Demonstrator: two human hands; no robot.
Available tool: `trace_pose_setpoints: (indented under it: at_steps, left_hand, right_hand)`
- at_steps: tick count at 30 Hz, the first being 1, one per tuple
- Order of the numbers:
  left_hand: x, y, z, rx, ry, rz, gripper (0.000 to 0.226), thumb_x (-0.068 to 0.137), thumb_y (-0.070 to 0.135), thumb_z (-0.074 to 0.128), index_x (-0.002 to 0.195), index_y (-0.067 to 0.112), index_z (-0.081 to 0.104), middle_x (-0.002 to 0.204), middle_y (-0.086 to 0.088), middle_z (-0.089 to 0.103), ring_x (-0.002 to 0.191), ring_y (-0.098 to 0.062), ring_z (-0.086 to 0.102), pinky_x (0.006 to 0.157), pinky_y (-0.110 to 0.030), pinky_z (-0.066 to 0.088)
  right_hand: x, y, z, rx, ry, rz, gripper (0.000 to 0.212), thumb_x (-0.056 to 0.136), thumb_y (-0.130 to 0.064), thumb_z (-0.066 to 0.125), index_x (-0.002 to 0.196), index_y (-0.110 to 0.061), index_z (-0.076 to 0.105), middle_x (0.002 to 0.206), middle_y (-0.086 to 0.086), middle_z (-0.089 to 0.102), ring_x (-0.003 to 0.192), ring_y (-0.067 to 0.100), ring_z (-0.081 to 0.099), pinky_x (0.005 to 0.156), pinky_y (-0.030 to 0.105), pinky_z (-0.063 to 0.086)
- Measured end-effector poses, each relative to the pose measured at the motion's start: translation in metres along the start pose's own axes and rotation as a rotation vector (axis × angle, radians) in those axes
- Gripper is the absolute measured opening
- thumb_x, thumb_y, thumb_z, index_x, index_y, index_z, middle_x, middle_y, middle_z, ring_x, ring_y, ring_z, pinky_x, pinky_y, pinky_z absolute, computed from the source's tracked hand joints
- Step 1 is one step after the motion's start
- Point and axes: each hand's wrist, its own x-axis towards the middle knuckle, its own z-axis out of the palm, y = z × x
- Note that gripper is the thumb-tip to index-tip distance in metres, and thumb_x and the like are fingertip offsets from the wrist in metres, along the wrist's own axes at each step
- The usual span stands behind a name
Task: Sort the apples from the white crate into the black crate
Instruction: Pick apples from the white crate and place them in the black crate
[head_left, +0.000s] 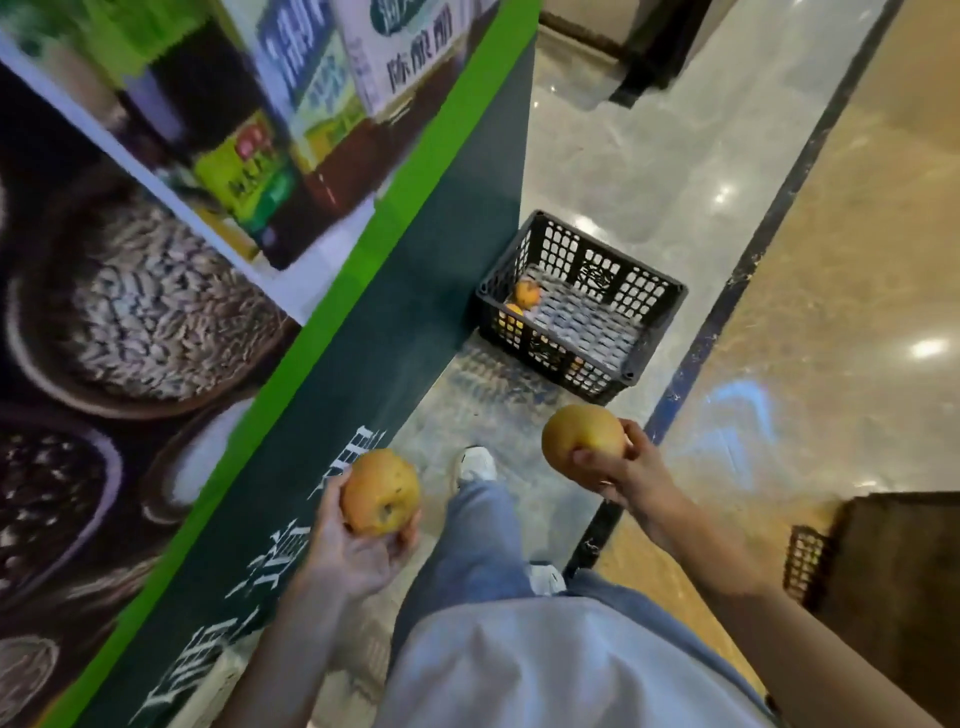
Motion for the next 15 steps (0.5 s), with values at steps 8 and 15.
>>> trace_pose_setpoints:
  at_steps: [8,15]
  left_hand:
    - [0.031,0.101,0.130,0.216,-0.031,-0.054,0.065,0.072,0.059,0.057,0.106,0.003,0.057,0.088,-0.018,0.064,0.069,-0.027,0.062,0.054,-0.030,0.056]
    - [0.065,0.137,0.239,0.403,-0.015,-0.130,0.068,0.073,0.061,0.055,0.104,0.001,0.056,0.082,-0.020,0.067,0.066,-0.029,0.064,0.051,-0.030,0.056]
  right_hand:
    - [0.048,-0.047,0.020,0.108,0.147,-0.016,0.063,0.063,-0.009,0.080,0.116,-0.020,0.049,0.122,0.018,0.053,0.105,0.035,0.060,0.064,0.033,0.055]
    - [0.086,-0.079,0.007,0.223,0.290,0.028,0.080,0.047,-0.024,0.081,0.119,-0.017,0.047,0.121,0.016,0.050,0.106,0.036,0.058,0.069,0.038,0.057]
